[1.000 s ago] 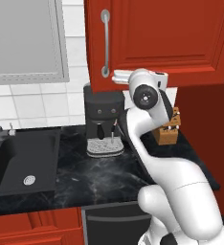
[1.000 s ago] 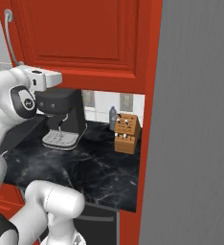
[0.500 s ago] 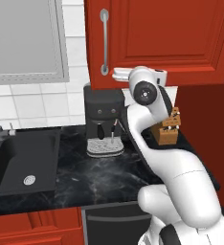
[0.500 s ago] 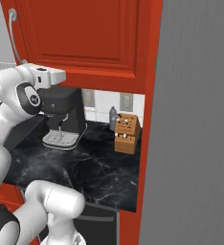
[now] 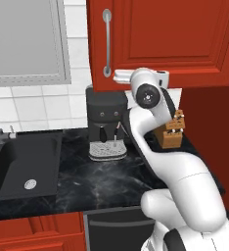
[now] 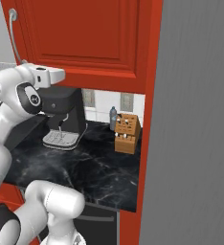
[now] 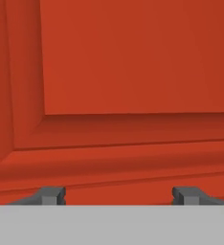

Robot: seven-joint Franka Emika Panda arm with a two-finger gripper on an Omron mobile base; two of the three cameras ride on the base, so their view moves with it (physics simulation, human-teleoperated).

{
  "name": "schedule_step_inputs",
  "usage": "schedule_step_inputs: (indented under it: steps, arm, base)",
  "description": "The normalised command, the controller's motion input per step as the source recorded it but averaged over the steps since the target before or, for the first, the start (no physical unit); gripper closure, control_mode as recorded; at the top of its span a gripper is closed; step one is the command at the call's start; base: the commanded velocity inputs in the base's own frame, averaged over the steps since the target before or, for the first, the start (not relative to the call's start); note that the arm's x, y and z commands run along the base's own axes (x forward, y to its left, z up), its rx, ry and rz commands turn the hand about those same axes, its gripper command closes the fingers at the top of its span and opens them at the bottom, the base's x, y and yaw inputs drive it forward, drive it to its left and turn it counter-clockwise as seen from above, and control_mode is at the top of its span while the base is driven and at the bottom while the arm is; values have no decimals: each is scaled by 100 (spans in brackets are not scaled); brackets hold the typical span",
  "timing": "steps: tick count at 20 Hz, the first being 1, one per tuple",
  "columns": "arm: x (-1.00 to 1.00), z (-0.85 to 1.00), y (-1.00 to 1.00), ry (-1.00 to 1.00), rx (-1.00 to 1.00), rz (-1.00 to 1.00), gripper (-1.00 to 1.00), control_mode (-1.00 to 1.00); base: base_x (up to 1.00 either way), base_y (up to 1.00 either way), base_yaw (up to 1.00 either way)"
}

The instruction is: Close all open cabinet doors.

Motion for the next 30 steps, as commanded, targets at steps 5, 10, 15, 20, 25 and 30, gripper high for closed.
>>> schedule_step_inputs:
  steps: [5,10,15,20,25,30]
  arm:
    - [-14,6,-11,0,0,0,-100,-100]
    - [-22,8,-23,1,0,0,-100,-100]
    - [-44,13,-13,2,0,0,-100,-100]
    - [-59,16,-13,6,0,-1,-100,-100]
    - [-73,16,-15,17,0,0,-100,-100]
    - [-91,2,-19,21,2,0,-100,-100]
  base:
    - [0,0,0]
    - [0,0,0]
    - [0,0,0]
    - [0,0,0]
    - [0,0,0]
    - [0,0,0]
